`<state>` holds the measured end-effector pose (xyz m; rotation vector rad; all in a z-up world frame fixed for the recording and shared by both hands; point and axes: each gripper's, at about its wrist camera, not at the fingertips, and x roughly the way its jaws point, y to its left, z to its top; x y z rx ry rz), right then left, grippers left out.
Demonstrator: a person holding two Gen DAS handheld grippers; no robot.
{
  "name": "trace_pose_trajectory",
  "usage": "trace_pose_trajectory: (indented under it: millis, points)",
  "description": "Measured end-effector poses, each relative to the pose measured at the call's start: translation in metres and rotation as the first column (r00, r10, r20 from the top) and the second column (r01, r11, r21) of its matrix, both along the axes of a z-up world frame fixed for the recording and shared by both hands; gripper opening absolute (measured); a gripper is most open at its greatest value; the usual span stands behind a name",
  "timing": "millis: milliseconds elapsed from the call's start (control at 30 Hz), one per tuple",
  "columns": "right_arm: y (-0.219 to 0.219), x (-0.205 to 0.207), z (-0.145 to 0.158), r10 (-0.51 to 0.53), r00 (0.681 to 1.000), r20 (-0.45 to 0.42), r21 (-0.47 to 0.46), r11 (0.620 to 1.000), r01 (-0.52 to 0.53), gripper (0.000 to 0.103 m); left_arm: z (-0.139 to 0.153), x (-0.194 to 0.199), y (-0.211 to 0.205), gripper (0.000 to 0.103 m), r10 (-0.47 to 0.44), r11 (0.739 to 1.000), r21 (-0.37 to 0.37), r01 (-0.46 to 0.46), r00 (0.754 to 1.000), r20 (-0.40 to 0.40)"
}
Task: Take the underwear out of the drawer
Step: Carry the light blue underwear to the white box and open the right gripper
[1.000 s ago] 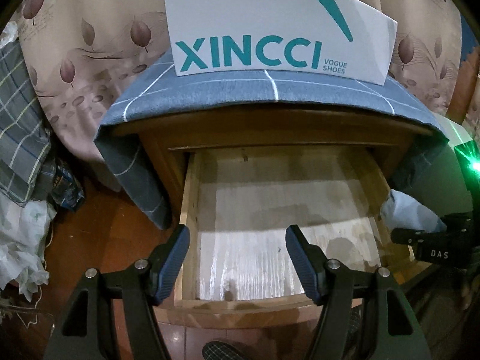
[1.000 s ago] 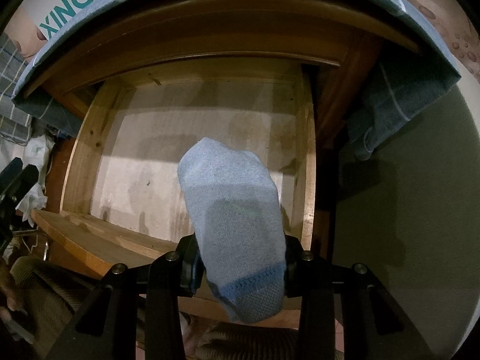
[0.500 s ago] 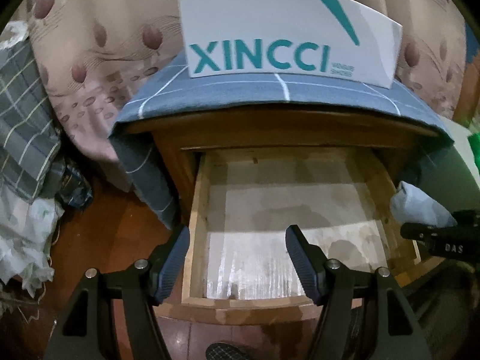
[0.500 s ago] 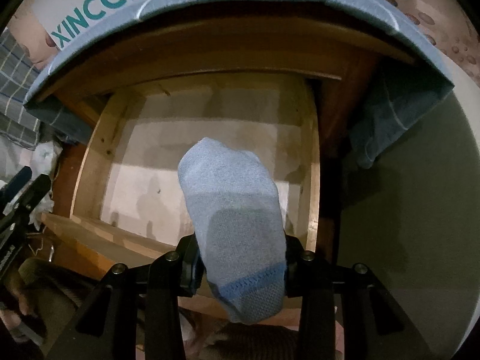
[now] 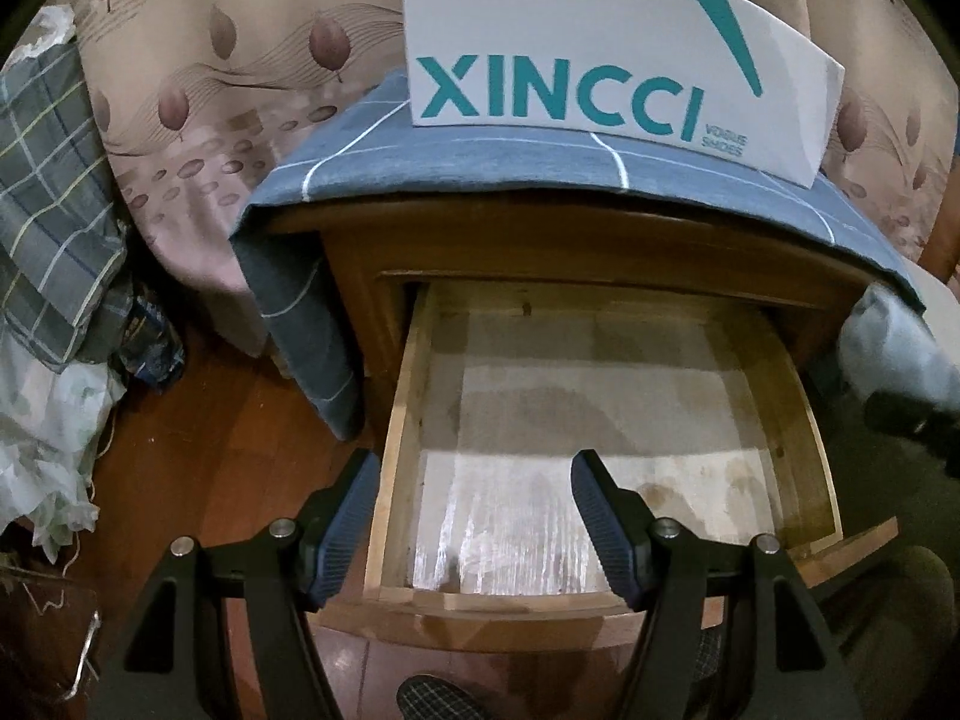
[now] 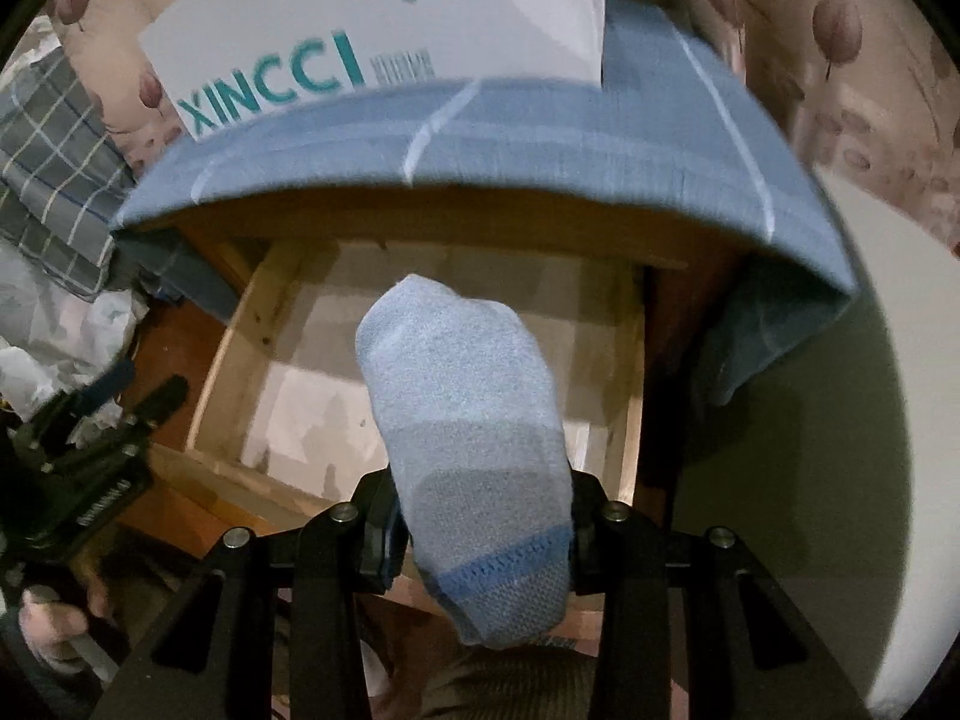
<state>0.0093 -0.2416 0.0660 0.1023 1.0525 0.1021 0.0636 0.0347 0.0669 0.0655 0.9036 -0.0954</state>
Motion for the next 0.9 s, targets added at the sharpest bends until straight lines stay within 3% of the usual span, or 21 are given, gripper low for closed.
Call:
trace_pose_trajectory:
  millis: [500,733,900]
  points:
    - [-0.01,0.02,0.102,0.008,0.987,0.162,-0.018,1.0,-0.006,0.036,0.002,-0.001,0.004,0.068,0.007,1.0,-0.007,-0.007,1.0,0.012]
    - [-0.007,0.055,0.167,0.018,0.963,0.269,-0.03,1.0,-0.011,0.036,0.003,-0.001,0.004,0.068,0.012,1.0,-0.006,-0.011,1.0,0.016]
    - [0.002,0.087,0.187,0.017,0.951,0.308,-0.051,0.999,-0.001,0.037,0.006,-0.004,0.007,0.068,0.016,1.0,-0.011,-0.016,0.999,0.034]
